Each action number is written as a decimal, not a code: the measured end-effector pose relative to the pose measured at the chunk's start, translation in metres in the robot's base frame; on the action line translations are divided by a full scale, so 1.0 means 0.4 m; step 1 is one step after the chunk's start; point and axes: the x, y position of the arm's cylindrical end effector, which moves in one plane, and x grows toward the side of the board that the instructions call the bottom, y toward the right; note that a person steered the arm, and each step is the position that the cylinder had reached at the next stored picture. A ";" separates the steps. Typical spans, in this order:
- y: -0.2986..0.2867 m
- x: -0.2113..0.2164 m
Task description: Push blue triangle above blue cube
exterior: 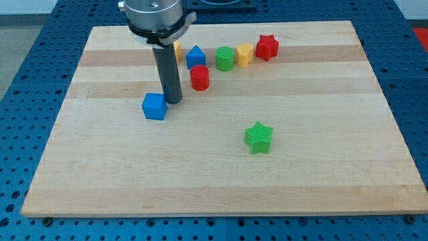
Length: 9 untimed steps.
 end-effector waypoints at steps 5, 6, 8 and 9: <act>0.103 -0.142; 0.117 -0.171; 0.155 -0.224; 0.192 -0.235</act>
